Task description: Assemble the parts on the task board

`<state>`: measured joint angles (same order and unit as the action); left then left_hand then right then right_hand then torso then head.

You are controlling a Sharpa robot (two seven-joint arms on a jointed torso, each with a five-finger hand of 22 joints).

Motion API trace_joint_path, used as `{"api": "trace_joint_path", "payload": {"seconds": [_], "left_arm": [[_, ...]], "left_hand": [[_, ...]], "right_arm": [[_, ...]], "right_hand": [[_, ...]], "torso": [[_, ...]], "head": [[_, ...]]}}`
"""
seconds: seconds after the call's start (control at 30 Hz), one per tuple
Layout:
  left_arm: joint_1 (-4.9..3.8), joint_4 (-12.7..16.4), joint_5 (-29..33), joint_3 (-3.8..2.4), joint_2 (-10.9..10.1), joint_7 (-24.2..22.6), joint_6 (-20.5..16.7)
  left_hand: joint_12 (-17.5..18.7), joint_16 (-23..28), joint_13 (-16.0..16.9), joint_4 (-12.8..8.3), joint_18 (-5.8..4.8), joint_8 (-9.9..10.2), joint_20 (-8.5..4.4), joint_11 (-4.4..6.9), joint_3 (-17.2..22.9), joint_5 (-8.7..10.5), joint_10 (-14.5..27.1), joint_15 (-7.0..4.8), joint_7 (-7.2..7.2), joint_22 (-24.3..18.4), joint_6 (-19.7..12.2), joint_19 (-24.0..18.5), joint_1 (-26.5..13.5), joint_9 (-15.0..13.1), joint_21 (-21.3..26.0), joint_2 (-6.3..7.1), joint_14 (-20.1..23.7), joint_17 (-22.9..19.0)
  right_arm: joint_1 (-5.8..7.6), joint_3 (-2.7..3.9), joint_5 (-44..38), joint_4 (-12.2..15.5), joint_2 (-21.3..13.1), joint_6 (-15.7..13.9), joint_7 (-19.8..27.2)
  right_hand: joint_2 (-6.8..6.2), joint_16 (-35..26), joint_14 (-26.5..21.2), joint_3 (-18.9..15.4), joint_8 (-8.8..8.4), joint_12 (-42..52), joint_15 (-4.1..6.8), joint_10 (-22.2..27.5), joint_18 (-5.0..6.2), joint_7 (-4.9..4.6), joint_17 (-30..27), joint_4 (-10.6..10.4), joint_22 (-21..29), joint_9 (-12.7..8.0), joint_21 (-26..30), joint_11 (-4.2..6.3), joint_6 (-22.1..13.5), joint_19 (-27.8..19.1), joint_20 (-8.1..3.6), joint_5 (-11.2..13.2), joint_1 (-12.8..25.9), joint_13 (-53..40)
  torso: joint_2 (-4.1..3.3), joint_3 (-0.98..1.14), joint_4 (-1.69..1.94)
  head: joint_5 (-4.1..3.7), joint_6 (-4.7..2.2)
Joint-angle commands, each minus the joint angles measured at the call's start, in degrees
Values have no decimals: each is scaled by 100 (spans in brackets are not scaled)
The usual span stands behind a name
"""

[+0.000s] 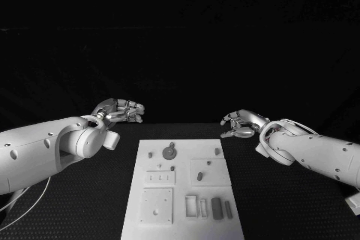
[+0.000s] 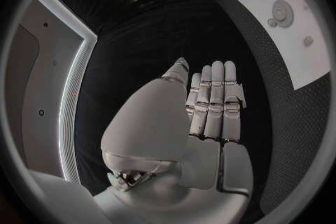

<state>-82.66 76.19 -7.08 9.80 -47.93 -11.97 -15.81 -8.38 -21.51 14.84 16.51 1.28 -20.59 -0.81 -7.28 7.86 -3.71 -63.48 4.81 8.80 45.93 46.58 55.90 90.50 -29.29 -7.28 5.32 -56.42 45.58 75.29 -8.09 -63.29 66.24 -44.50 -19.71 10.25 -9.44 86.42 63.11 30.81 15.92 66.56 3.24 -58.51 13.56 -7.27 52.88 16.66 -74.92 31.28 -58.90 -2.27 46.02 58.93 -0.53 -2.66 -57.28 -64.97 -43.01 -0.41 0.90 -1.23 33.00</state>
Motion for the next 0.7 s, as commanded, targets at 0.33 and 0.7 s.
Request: {"api": "trace_joint_path", "payload": {"seconds": [0.33,0.7], "left_arm": [[-3,5,-35,0,18,-116,159],[-1,64,-36,3,16,-110,181]], "left_hand": [[57,40,-11,3,55,42,3,-37,-57,34,41,17,20,16,-21,4,0,9,46,21,9,17],[87,50,-16,4,53,71,3,-51,-60,34,67,17,35,21,-46,8,-3,12,58,31,6,23]], "right_arm": [[-499,-27,-516,-697,384,214,156],[-805,-25,-494,-1164,755,120,216]], "right_hand": [[-29,-48,-116,-135,-65,15,1,178,144,-196,-34,-7,-52,-10,82,-55,113,-119,42,-6,-248,61],[4,-53,-135,-166,-81,16,14,197,144,-181,-43,-10,-49,-11,97,-41,84,-134,59,-6,-311,83]], "torso": [[1,37,-22],[-13,42,9]], "head": [[-60,39],[-90,77]]}}
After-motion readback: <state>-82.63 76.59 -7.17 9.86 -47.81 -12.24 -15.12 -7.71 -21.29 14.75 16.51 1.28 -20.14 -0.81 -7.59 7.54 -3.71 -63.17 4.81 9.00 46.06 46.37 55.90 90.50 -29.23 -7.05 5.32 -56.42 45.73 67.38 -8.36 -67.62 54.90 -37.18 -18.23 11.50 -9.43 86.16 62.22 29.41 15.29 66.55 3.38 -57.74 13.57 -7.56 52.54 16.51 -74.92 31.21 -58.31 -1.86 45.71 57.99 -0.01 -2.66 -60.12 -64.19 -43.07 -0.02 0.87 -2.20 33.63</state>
